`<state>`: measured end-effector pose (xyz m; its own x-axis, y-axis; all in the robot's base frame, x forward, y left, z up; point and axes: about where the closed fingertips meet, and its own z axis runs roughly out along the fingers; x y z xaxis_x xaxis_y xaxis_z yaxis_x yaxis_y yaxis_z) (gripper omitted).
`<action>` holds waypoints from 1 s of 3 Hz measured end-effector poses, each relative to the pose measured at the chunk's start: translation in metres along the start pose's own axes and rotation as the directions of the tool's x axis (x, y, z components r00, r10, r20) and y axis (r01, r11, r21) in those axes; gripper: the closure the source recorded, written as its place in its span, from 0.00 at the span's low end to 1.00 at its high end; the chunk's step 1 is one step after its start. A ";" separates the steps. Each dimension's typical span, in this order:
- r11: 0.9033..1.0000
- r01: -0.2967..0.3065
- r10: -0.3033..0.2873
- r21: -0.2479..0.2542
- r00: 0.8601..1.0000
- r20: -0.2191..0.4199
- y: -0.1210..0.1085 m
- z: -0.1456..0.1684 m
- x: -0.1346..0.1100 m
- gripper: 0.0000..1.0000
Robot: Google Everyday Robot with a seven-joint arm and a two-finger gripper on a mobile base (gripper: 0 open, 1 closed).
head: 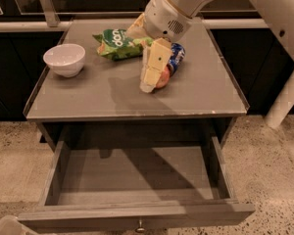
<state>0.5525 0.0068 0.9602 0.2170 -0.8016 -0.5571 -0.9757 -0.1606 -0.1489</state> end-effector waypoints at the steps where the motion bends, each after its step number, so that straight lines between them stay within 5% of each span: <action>1: 1.000 0.000 0.000 0.000 1.000 0.000 0.000 0.000 0.000 0.00; 2: 0.998 -0.057 0.054 -0.023 0.992 -0.113 -0.011 0.017 0.011 0.00; 3: 0.986 -0.168 0.161 -0.010 0.956 -0.246 -0.040 0.042 0.040 0.00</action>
Offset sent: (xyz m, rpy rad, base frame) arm 0.0390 -0.0007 -0.0562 -0.4070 0.1316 -0.1637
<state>0.6011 0.0050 0.9098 0.0433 -0.9339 -0.3550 -0.9986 -0.0293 -0.0448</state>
